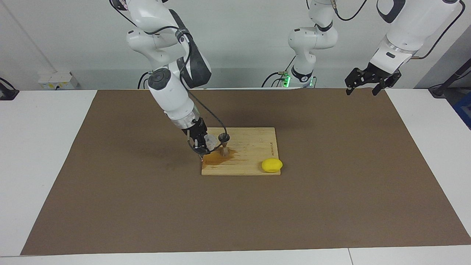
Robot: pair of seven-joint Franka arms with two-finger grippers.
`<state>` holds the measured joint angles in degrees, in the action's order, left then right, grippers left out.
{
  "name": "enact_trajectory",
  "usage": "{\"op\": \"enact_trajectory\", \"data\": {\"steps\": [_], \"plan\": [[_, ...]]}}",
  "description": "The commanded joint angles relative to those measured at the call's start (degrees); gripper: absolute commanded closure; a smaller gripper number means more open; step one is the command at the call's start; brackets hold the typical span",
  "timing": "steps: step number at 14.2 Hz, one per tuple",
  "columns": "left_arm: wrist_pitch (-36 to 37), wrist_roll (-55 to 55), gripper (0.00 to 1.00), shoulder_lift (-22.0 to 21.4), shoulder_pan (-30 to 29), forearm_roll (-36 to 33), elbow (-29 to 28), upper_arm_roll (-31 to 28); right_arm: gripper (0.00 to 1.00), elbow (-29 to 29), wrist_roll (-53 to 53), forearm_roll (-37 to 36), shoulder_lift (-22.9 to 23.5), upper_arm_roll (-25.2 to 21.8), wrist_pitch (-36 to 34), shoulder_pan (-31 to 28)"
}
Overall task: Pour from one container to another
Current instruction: 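Carry the clear cup with the right gripper over the metal cup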
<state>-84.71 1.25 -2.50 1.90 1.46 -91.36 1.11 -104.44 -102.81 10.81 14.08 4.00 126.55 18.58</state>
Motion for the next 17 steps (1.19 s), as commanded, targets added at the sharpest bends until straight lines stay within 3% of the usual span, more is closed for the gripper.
{"op": "enact_trajectory", "data": {"steps": [1, 17], "plan": [[-0.4, 0.2, 0.00, -1.4, -0.4, -0.8, -1.3, -0.1, 1.00, 2.5, -2.6, -5.8, 0.9, -0.1, -2.1, 1.3], [-0.5, 0.0, 0.00, -1.6, -2.4, -0.8, -1.6, 1.3, 1.00, 4.6, -5.3, -29.7, 0.4, 0.1, -9.7, 8.9]]}}
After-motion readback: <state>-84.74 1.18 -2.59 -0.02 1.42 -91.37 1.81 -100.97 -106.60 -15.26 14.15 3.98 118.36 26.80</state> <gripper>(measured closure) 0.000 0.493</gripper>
